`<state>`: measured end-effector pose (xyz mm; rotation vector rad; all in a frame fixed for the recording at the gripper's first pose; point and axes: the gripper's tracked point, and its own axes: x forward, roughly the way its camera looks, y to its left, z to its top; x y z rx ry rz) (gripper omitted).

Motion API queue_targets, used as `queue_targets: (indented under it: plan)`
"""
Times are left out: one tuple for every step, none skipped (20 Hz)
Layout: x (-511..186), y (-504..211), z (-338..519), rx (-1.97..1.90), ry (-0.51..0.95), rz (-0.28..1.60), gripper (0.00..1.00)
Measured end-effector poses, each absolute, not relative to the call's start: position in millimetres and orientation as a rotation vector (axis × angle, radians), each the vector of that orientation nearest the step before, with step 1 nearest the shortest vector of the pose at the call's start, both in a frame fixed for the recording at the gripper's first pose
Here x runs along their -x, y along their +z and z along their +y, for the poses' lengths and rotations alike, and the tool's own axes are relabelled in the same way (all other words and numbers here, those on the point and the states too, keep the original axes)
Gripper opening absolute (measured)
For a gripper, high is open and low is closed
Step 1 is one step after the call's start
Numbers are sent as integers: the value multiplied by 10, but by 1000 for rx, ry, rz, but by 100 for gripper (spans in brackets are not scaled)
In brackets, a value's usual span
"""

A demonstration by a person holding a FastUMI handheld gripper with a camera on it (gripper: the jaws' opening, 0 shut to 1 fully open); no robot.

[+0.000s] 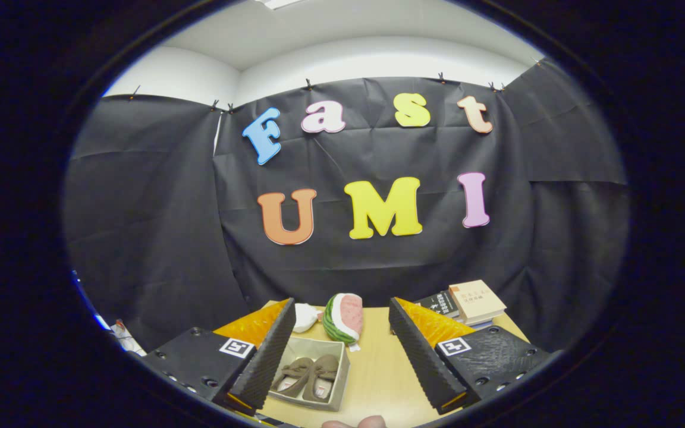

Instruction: Open the storage box then place both shoes into the box .Put the left shoe in first, then the right shoe, with the right side of both shoes facing outward in a uniform manner.

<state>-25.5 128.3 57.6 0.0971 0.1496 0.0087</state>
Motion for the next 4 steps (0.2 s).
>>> queue_targets:
  plan:
    - [262, 584, 1227, -88, -4, 147, 96]
    - [271, 571, 1190, -84, -14, 144, 96]
    - [289, 564, 1163, -85, -23, 146, 96]
    - [294, 552, 1135, -88, -29, 147, 96]
